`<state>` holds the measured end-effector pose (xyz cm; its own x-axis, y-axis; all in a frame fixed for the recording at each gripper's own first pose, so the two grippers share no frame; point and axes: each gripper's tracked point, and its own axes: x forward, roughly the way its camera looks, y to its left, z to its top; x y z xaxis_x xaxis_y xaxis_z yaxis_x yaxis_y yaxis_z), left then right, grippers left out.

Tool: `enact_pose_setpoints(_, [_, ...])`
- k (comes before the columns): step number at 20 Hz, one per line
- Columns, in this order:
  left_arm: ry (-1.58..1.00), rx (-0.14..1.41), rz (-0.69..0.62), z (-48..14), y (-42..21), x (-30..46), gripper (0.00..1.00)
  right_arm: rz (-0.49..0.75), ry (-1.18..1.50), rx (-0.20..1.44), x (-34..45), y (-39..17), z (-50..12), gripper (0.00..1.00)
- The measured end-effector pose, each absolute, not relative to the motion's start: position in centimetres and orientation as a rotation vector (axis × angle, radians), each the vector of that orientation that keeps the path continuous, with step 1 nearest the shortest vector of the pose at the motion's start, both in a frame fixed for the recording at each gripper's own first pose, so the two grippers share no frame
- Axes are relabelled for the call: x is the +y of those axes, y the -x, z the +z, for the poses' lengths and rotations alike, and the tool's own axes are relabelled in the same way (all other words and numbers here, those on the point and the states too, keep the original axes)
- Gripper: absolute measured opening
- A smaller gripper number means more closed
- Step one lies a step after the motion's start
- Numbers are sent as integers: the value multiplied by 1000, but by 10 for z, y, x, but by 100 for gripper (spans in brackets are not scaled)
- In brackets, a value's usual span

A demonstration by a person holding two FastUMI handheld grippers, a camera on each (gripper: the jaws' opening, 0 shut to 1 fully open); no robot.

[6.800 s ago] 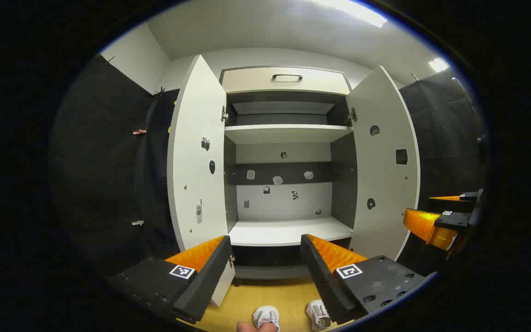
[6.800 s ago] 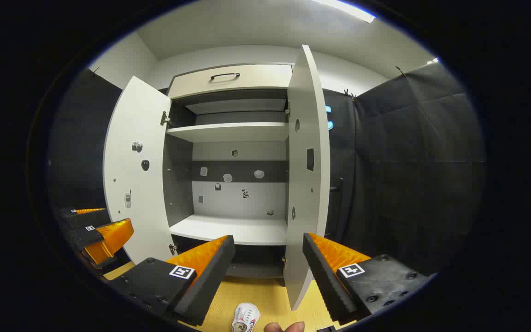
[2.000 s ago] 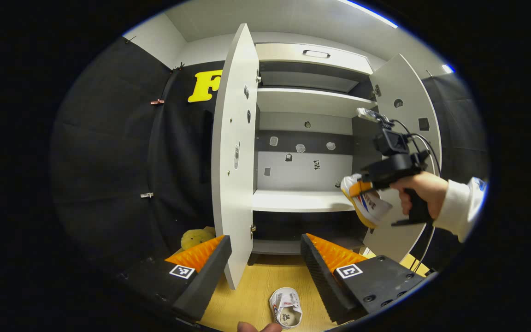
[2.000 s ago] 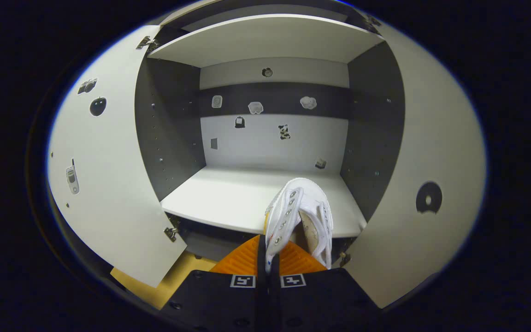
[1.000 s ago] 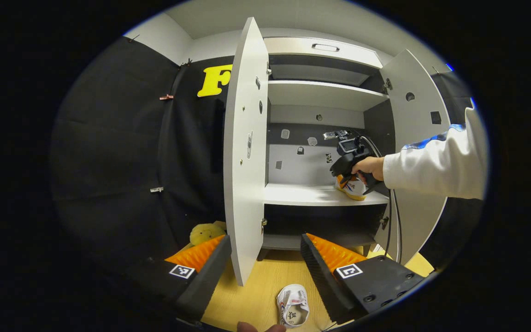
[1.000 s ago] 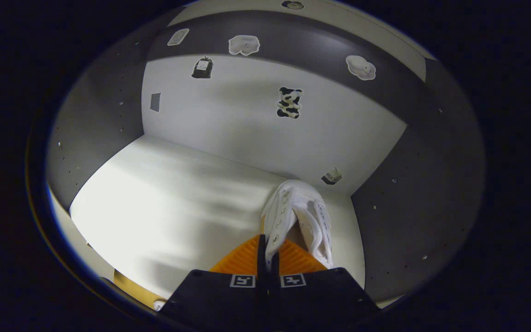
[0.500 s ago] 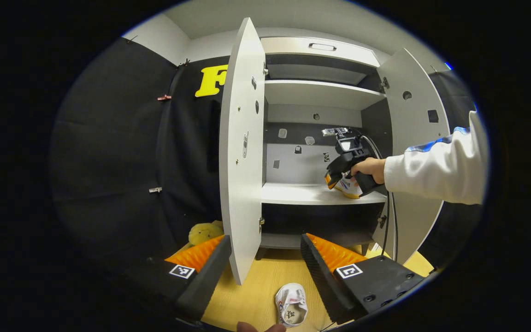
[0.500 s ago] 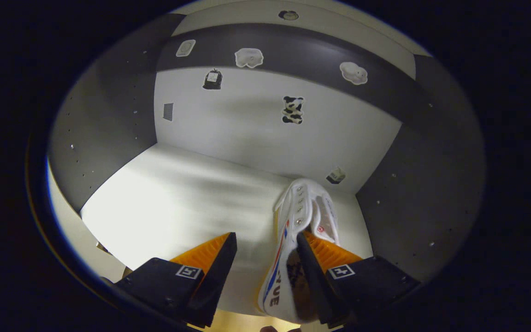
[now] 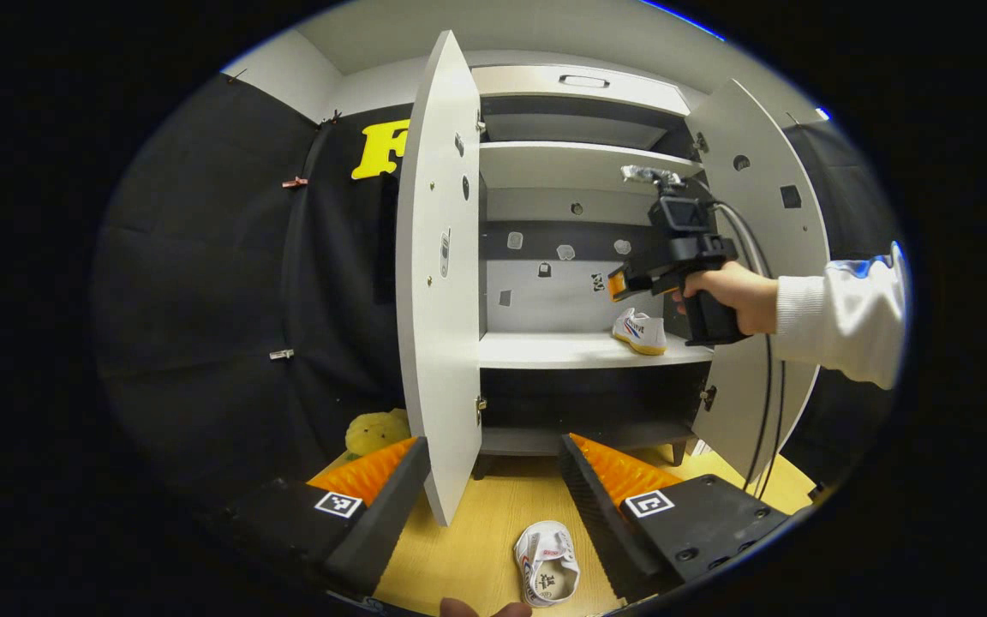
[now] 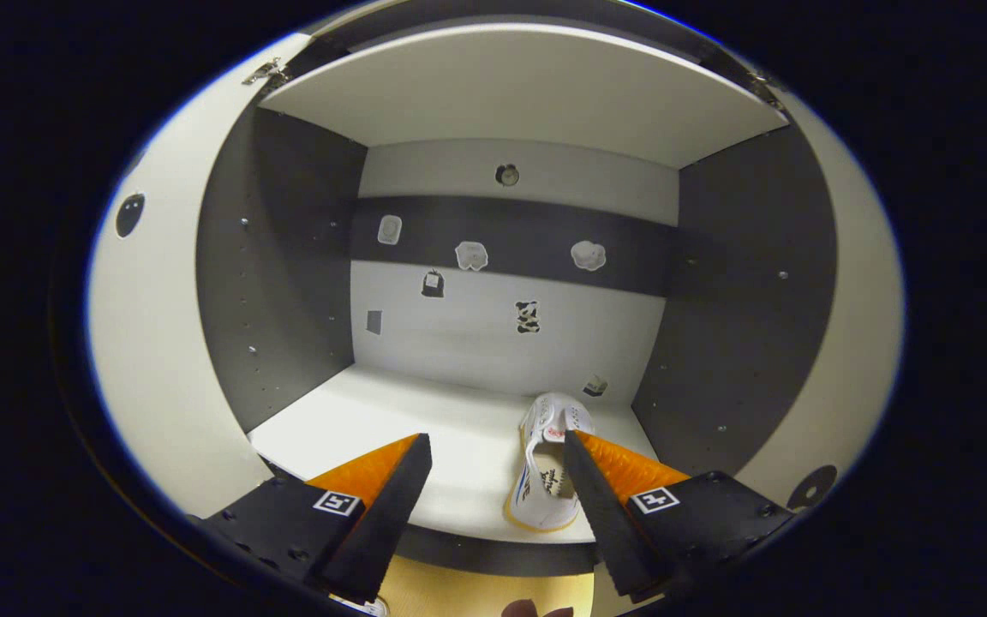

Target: Grab one shoe with the right hand and put it into the shoe cabinet, grab the other shoe with the left hand and put it into the shoe cabinet; then close the right door with the right hand and the left door with the left hand.

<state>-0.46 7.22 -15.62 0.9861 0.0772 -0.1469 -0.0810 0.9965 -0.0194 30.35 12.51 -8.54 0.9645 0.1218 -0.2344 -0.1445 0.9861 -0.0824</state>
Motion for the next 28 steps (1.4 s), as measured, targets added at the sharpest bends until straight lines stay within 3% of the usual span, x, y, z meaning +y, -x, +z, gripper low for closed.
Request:
enact_pose_setpoints(7, [50,206,-5,-218,4,57,95,168,32,60,111,-163,-39,98])
enact_pose_setpoints(11, [16,348,-81,-292,18,39,95,190,33,8,97,-103,-19,98])
enact_pose_setpoints(20, [-27,602,-158,-437,9,18,92,179,-11,-23,57,-33,20,98])
enact_pose_setpoints(24, [-68,660,-139,-478,-17,25,82,106,49,-41,22,-24,29,98])
enact_pose_setpoints(28, [-29,649,-130,-487,-50,18,59,35,54,-21,-9,-25,29,98])
